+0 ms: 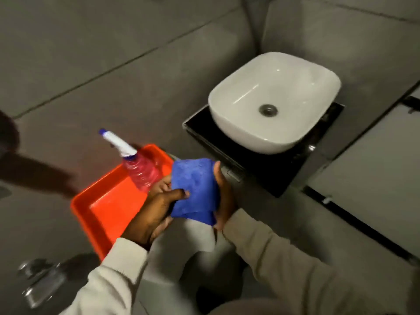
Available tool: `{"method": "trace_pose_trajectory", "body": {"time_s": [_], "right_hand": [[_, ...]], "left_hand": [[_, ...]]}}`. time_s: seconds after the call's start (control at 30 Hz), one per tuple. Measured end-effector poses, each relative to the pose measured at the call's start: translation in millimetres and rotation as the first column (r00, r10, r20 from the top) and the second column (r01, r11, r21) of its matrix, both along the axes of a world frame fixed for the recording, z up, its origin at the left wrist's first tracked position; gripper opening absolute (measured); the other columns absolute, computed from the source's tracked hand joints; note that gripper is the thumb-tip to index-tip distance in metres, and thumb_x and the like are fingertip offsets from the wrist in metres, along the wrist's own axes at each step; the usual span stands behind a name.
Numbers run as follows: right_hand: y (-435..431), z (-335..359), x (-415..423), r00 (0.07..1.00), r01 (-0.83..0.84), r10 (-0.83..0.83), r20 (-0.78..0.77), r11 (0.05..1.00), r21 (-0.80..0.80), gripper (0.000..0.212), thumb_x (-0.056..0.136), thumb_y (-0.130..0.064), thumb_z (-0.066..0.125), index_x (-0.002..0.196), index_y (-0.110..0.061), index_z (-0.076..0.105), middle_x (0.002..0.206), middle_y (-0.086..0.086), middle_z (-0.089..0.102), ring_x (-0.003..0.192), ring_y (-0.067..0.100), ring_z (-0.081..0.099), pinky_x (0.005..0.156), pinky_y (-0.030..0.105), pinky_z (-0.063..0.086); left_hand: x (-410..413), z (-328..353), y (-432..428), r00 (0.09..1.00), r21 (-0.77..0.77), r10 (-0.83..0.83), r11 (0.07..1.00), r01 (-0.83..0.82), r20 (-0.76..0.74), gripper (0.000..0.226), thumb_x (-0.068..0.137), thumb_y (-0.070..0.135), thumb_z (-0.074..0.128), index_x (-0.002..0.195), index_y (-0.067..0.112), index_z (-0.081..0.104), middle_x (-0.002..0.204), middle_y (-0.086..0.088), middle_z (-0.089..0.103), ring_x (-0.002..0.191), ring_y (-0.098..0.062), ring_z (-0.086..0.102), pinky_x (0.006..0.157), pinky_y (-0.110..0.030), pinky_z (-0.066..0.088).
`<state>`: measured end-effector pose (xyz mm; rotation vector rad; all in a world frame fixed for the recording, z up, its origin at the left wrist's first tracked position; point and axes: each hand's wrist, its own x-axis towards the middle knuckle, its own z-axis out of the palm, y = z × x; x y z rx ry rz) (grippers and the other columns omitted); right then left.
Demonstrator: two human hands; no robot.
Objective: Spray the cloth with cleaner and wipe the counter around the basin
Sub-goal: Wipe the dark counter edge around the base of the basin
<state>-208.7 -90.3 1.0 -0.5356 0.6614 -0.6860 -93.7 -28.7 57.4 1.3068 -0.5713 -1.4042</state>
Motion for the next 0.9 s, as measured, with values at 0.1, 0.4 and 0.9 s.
{"method": "trace_pose_trajectory", "body": {"time_s": [0.1, 0.4, 0.9], "right_hand": [[-13, 7, -78, 0.985, 0.095, -0.101, 0.143, 0.994, 0.047, 0.069, 0.082, -0.057, 0.056, 0.133, -0.010, 0.057, 0.124, 0.014, 0.066, 0.116, 0.027, 0.062, 0.104, 0.043, 0.047], [-76, -12, -242, 0.833, 0.401, -0.404, -0.377, 0.912, -0.091, 0.040, 0.088, 0.000, 0.060, 0.127, -0.009, 0.057, 0.119, 0.016, 0.067, 0.095, 0.028, 0.067, 0.070, 0.024, 0.057], [-115, -102, -259, 0.259, -0.853, -0.554, -0.791, 0.254, -0.457, 0.059, 0.090, -0.064, 0.037, 0.142, -0.038, 0.037, 0.162, 0.003, 0.024, 0.150, 0.031, 0.016, 0.116, 0.067, 0.010]], "left_hand": [[-59, -8, -45, 0.959, -0.014, -0.133, 0.990, 0.141, 0.251, 0.054, 0.060, 0.001, 0.059, 0.114, 0.004, 0.061, 0.097, -0.013, 0.071, 0.090, -0.027, 0.065, 0.083, -0.044, 0.052], [-160, -12, -129, 0.603, -0.133, -0.199, 0.878, 0.460, 0.772, 0.090, 0.080, 0.008, 0.065, 0.152, 0.021, 0.013, 0.145, -0.009, 0.045, 0.130, -0.019, 0.046, 0.107, -0.028, 0.038], [-206, -41, -247, -0.248, 0.269, -0.198, 0.918, 0.293, 0.948, 0.089, 0.087, 0.066, 0.015, 0.152, 0.009, -0.005, 0.164, -0.011, -0.006, 0.152, -0.023, -0.006, 0.123, -0.048, -0.001]]}}
